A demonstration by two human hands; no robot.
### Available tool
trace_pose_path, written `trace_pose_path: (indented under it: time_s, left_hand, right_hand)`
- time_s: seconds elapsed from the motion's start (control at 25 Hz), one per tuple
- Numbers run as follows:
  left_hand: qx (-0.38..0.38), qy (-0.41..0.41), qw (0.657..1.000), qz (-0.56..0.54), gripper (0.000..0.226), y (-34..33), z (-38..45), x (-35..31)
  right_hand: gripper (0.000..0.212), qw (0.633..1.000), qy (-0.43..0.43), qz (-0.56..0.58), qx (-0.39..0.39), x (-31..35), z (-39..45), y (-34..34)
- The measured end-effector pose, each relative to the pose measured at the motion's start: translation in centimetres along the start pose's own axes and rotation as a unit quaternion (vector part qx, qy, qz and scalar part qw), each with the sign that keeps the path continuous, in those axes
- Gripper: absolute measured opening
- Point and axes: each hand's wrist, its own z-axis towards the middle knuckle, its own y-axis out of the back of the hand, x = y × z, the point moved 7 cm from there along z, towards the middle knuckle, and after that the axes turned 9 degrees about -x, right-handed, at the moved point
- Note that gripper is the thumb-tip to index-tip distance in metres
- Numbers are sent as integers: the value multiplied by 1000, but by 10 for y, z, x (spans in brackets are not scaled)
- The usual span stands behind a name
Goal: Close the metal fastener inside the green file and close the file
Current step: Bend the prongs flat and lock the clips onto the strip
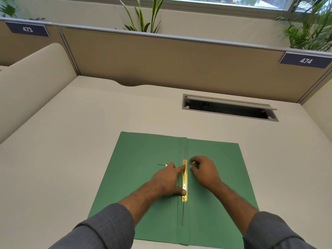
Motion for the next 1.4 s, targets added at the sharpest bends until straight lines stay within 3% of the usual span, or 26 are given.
trace_pose_path:
  time_s: [0.24,0.52,0.72,0.84,1.0,1.16,1.4]
  left_hand:
    - [-84,16,994,-65,84,-1,-13,11]
    - [-123,0,985,-117,82,4,-24,12]
    - [-257,-6,947,-192,67,40,-39,31]
    - [-332,110,931,-104,59,64,-53,72]
    - [-223,318,920,49,62,71,-74,125]
    - [-172,425,888,20,76,67,-93,144]
    - [-213,457,861,-72,74,77,-101,170]
  right_hand:
    - [25,1000,16,9,6,3,-22,-2]
    - [43,998,-20,27,44,4,-49,-6]
    - [44,997,-52,39,40,5,-64,-10]
    - [38,993,-94,59,34,3,-66,-12]
    - [34,988,-128,82,10,-1,-63,-9]
    - [32,988,-126,81,-17,2,-57,-6]
    - [28,985,-138,98,-24,2,-50,-6]
